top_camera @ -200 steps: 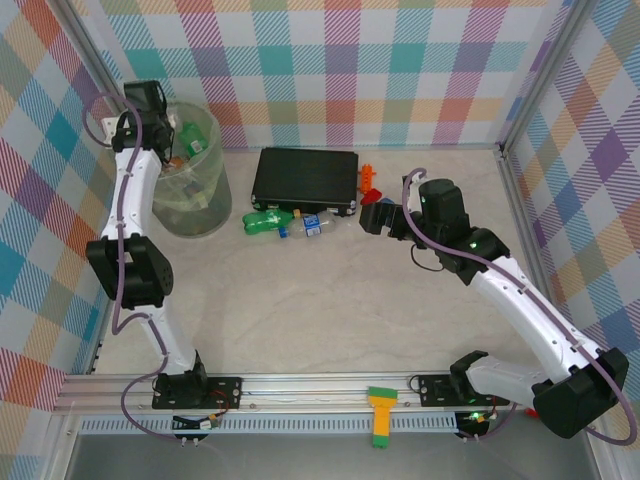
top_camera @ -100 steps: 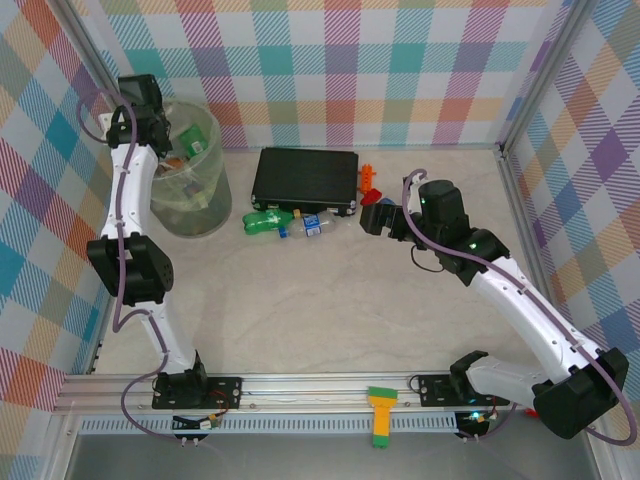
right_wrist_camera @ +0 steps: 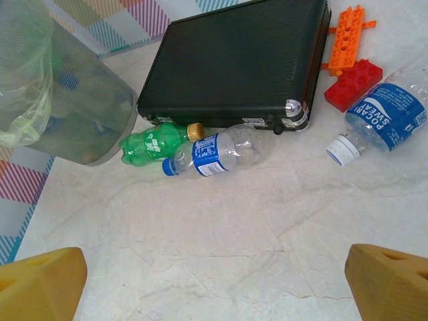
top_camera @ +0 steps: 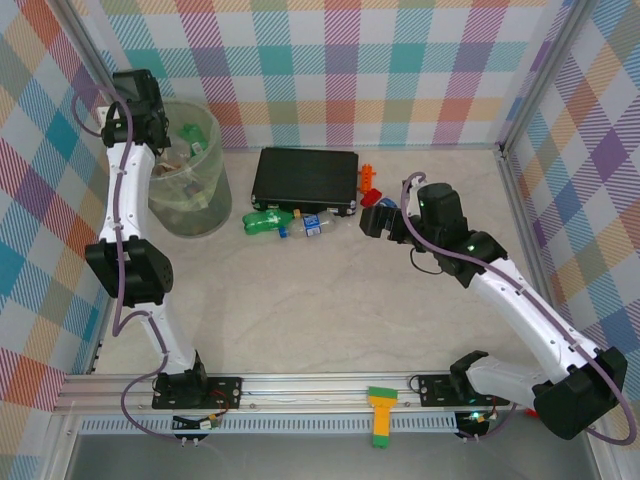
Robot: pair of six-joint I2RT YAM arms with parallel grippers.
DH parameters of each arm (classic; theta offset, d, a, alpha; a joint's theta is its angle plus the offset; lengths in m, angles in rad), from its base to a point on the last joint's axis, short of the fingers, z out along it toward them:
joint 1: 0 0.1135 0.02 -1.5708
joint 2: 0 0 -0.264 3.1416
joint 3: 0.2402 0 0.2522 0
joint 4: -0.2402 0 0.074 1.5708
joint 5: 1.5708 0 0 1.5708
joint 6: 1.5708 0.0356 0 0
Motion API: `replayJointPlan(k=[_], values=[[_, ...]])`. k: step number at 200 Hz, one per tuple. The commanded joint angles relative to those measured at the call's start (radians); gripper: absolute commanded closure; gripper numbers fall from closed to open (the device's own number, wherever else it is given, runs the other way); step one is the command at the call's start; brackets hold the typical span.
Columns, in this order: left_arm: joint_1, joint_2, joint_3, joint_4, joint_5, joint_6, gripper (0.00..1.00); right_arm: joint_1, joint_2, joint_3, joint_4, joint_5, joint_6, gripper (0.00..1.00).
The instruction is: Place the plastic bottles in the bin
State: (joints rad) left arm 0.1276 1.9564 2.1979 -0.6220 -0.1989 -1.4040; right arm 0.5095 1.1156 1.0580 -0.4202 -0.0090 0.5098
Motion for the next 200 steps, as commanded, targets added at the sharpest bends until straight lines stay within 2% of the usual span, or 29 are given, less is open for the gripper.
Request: replayJointPlan(k=[1, 65, 95, 159, 172, 200], values=[[0.003, -0.029, 0.044, 0.006, 0.033, 0.062, 0.0, -0.003, -0.02, -0.011, 0.017, -0.005, 0.005, 0.01], [-0.041, -0.099, 0.038, -0.057, 0.095, 0.243, 0.0, -0.003, 0.049, 0.049, -0.001, 0.026, -0.026, 0.01], [-0.093, -0.214, -0.137, 0.006, 0.127, 0.283, 0.0, -0.003, 0.111, 0.12, -0.056, 0.039, -0.025, 0.01], [-0.32, -0.376, -0.252, -0.111, 0.003, 0.572, 0.0, -0.01, 0.215, 0.237, -0.165, 0.087, -0.022, 0.01], [-0.384, -0.402, -0.262, -0.131, -0.048, 0.632, 0.0, -0.02, 0.239, 0.256, -0.19, 0.075, -0.011, 0.01], [-0.493, -0.433, -0.287, -0.176, -0.066, 0.721, 0.0, -0.044, 0.298, 0.267, -0.222, 0.033, 0.052, 0.0]])
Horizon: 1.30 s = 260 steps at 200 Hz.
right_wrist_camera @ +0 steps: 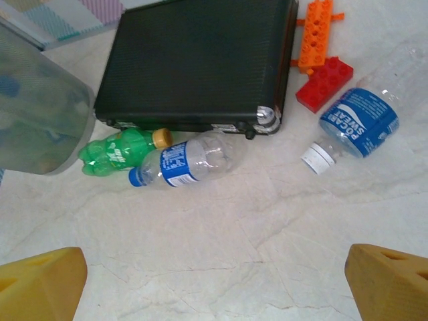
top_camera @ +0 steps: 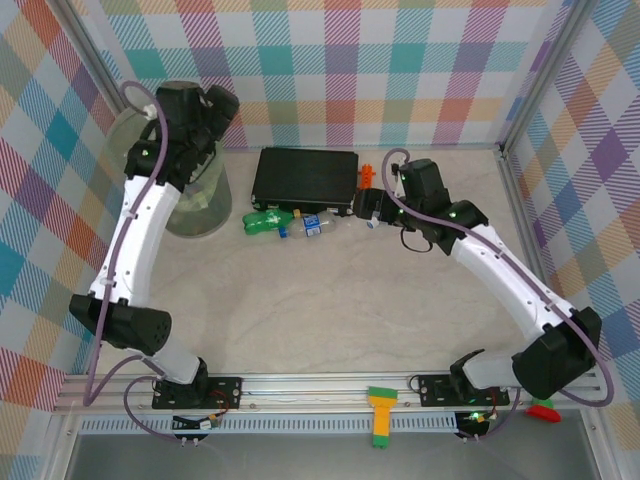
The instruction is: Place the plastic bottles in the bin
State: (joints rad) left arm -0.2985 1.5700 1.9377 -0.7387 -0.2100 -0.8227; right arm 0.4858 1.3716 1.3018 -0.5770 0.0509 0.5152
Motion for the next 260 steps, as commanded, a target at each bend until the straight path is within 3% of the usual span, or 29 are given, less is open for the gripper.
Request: replayJointPlan(k=[1, 35, 82, 124, 168, 231, 260], values=[[-0.069, -0.048, -0.03, -0.061, -0.055, 0.142, 0.0, -0.021, 0.044, 0.022, -0.065, -0.028, 0.049, 0.0], [-0.218, -0.074, -0.129, -0.066, -0.114, 0.268, 0.0, -0.026, 0.124, 0.011, -0.048, -0.043, 0.129, 0.07], [-0.326, -0.118, -0.28, -0.086, -0.106, 0.358, 0.0, -0.027, 0.249, 0.011, 0.0, -0.033, 0.269, 0.16], [-0.329, -0.189, -0.408, -0.11, -0.051, 0.369, 0.0, -0.026, 0.344, 0.015, 0.066, 0.025, 0.366, 0.2], [-0.293, -0.309, -0.583, -0.013, 0.025, 0.376, 0.01, -0.028, 0.417, 0.023, 0.142, 0.095, 0.43, 0.29], [-0.281, -0.292, -0.54, -0.092, 0.051, 0.414, 0.01, -0.035, 0.562, 0.101, 0.153, 0.162, 0.457, 0.31], [-0.281, -0.279, -0.524, -0.105, 0.07, 0.366, 0.0, -0.041, 0.619, 0.136, 0.162, 0.184, 0.457, 0.35]])
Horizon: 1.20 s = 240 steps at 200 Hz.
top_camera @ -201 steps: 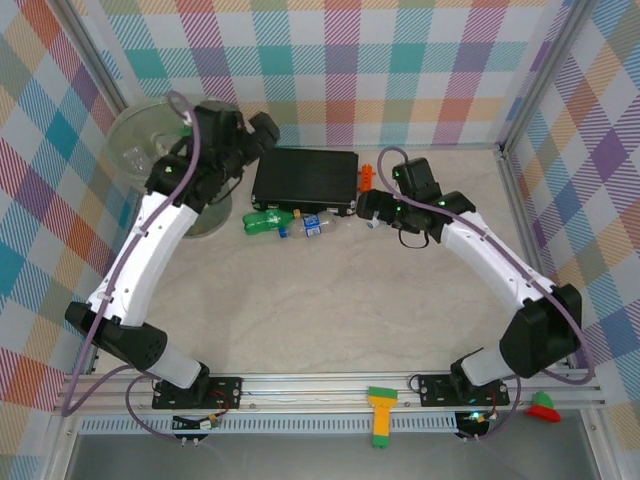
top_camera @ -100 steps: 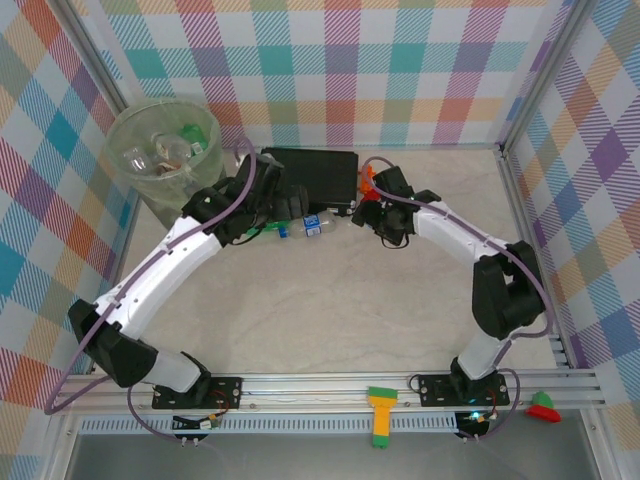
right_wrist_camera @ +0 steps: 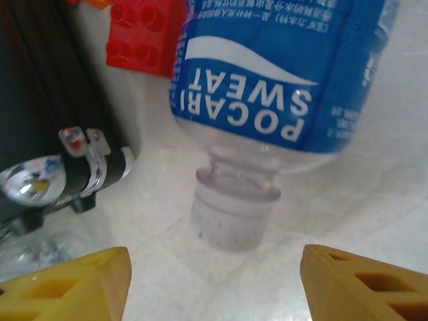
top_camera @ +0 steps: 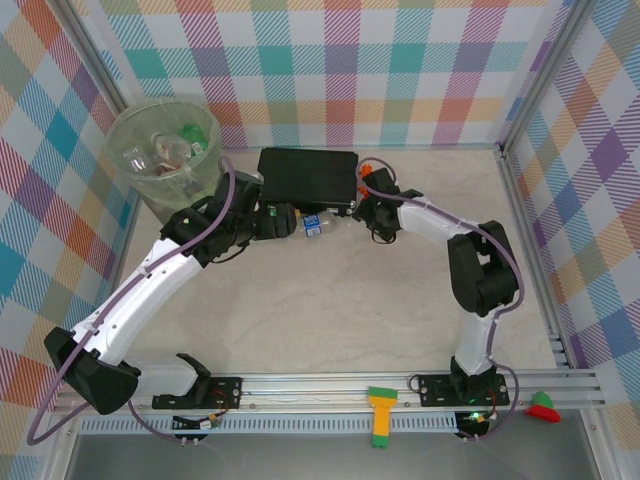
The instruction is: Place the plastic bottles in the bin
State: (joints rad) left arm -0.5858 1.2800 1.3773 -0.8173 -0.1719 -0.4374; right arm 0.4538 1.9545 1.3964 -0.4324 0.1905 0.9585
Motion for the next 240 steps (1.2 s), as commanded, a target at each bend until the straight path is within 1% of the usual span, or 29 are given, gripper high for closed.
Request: replayJointPlan(k=[1, 15, 38, 52, 62, 76, 94, 107, 124, 138, 148, 157, 209, 240], values=[[0.006, 0.011, 0.036, -0.027, 0.033, -0.021, 0.0, -0.01, 0.038, 0.043, 0.018, 0.046, 0.014, 0.36], [0.006, 0.016, 0.033, -0.036, 0.036, -0.035, 0.0, -0.015, 0.063, 0.063, 0.018, 0.057, 0.011, 0.4], [0.006, 0.024, 0.052, -0.079, 0.022, -0.037, 0.0, -0.024, 0.101, 0.093, 0.015, 0.075, 0.011, 0.41], [0.006, 0.018, 0.053, -0.093, 0.011, -0.042, 0.0, -0.024, 0.117, 0.112, -0.001, 0.1, -0.001, 0.43], [0.006, 0.01, 0.048, -0.093, 0.009, -0.049, 0.01, -0.026, 0.122, 0.115, -0.001, 0.101, -0.012, 0.47], [0.006, 0.0, 0.036, -0.088, 0.005, -0.058, 0.01, -0.026, 0.12, 0.113, 0.0, 0.101, -0.028, 0.51], [0.006, -0.003, 0.031, -0.079, 0.002, -0.065, 0.0, -0.026, 0.108, 0.095, 0.0, 0.111, -0.034, 0.53], [0.006, 0.003, 0.038, -0.076, 0.001, -0.07, 0.0, -0.026, 0.092, 0.073, 0.016, 0.118, -0.048, 0.59], [0.006, 0.019, 0.055, -0.08, 0.002, -0.069, 0.0, -0.026, 0.078, 0.056, 0.019, 0.122, -0.063, 0.6], [0.006, 0.032, 0.072, -0.082, 0.005, -0.071, 0.0, -0.025, 0.064, 0.048, 0.014, 0.122, -0.079, 0.65], [0.006, 0.037, 0.076, -0.079, 0.012, -0.07, 0.0, -0.024, 0.048, 0.036, 0.018, 0.121, -0.086, 0.65], [0.006, 0.042, 0.078, -0.076, 0.018, -0.073, 0.0, -0.022, 0.028, 0.02, 0.027, 0.121, -0.1, 0.68], [0.007, 0.078, 0.07, -0.028, 0.035, -0.086, 0.0, 0.011, -0.127, -0.086, 0.036, 0.156, -0.138, 0.67], [0.01, 0.11, 0.079, 0.022, 0.071, -0.095, 0.0, 0.048, -0.247, -0.148, 0.042, 0.176, -0.183, 0.67]])
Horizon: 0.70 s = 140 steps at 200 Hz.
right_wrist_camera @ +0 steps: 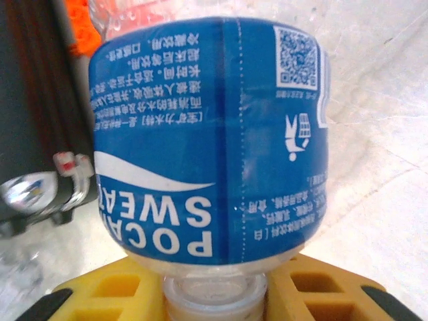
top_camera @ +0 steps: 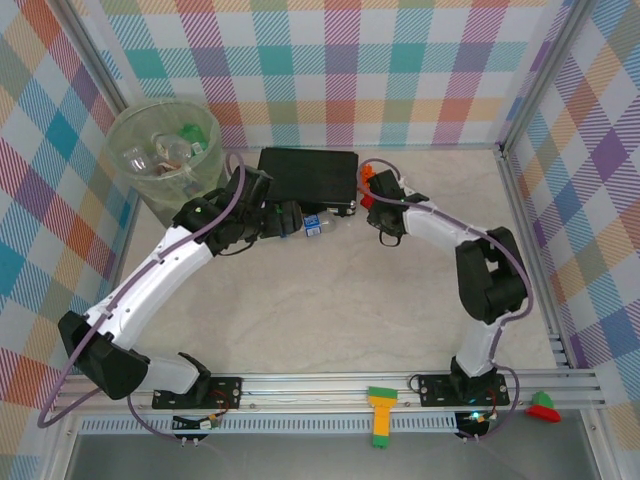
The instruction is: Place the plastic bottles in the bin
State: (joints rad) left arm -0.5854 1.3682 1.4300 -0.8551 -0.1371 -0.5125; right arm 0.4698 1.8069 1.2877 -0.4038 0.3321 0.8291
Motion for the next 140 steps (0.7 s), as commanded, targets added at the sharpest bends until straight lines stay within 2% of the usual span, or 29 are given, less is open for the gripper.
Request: replayJointPlan(k=[1, 46, 104, 140], values=[[0.01, 0.023, 0.027, 0.063, 0.037, -0.021, 0.01, 0.034, -0.103, -0.04, 0.014, 0.034, -0.055, 0.68], [0.046, 0.084, 0.066, 0.149, 0.141, -0.061, 0.0, 0.119, -0.28, -0.078, -0.004, 0.072, -0.165, 0.67], [0.127, 0.118, 0.068, 0.347, 0.391, -0.17, 0.0, 0.258, -0.45, -0.083, 0.005, 0.091, -0.311, 0.67], [0.18, 0.128, 0.046, 0.494, 0.564, -0.251, 0.0, 0.311, -0.46, -0.036, 0.004, 0.052, -0.371, 0.68]])
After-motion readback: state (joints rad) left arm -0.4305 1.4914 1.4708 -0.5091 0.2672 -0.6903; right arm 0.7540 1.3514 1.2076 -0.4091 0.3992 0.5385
